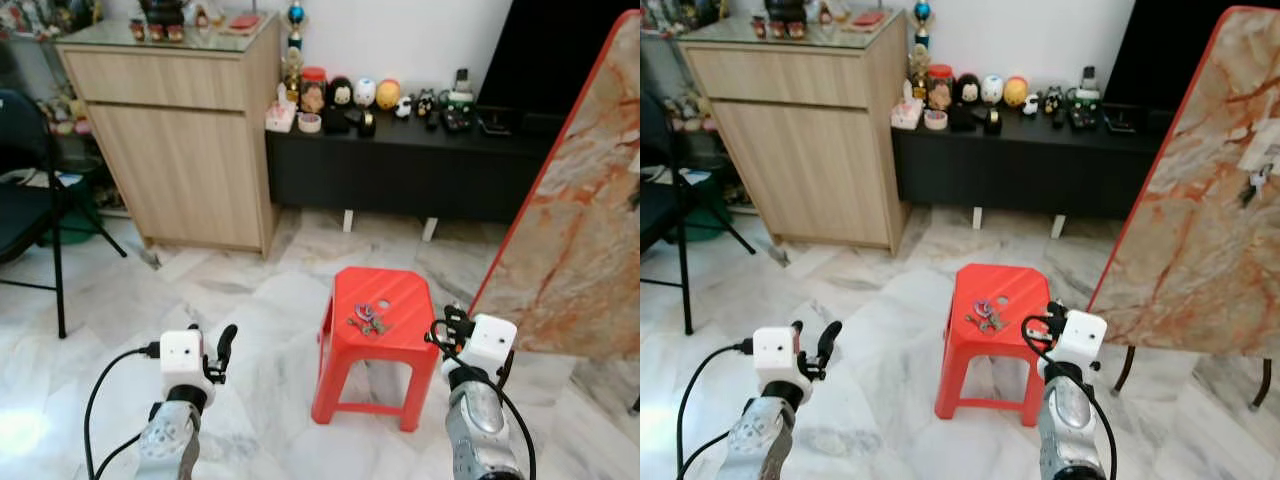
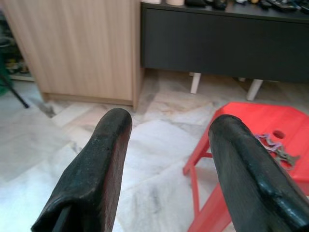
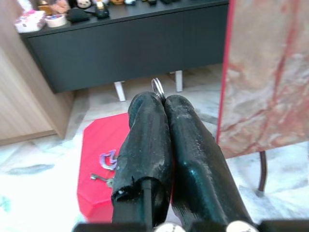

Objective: Hang keys on a hook

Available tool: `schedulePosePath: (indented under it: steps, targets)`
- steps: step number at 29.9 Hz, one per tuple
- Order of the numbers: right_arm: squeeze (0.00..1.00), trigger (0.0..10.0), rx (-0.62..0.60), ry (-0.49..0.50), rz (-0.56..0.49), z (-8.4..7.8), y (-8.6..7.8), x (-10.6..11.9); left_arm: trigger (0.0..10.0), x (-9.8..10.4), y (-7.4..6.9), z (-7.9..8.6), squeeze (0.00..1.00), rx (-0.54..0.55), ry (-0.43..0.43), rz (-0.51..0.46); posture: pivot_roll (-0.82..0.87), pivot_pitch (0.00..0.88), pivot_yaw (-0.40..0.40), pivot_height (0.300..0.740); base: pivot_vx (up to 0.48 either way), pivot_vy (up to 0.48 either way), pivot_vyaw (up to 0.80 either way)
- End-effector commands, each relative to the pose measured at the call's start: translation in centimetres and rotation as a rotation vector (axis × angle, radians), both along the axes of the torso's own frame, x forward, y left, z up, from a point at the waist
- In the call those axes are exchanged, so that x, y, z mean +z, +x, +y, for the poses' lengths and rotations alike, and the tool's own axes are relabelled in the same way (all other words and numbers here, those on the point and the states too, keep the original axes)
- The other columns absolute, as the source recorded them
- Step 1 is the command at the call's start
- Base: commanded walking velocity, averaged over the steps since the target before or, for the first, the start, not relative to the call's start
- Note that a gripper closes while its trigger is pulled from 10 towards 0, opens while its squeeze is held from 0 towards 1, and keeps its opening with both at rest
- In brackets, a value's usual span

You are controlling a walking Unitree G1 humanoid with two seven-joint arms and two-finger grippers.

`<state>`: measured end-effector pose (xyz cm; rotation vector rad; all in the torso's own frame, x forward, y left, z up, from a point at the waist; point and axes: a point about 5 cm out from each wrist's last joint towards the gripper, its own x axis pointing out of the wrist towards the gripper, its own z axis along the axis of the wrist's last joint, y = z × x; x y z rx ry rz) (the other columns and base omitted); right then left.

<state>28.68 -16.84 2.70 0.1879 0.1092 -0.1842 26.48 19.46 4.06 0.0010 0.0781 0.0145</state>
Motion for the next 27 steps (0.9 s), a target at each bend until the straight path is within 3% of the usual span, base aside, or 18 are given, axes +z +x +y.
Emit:
schedulePosePath:
  steps: [1,11,27]
  targets:
    - [0.0,10.0,-0.009,-0.004,-0.007,-0.25,0.18,0.27,10.0,0.1,0.17,-0.18,0.0,-0.013,0.017,0.009,0.05,0.0,-0.09,0.74,0.0,0.0,0.0]
    - [0.0,10.0,-0.013,-0.003,-0.01,-0.27,0.29,0.38,10.0,0.2,0.2,-0.24,0.0,-0.021,0.025,0.009,0.06,0.0,-0.086,0.74,0.0,-0.096,0.0]
    - [0.0,10.0,-0.01,-0.003,-0.01,-0.16,0.28,0.35,10.0,0.16,0.0,-0.37,0.0,-0.027,0.029,0.01,0.06,0.0,-0.087,0.74,0.0,-0.242,0.0]
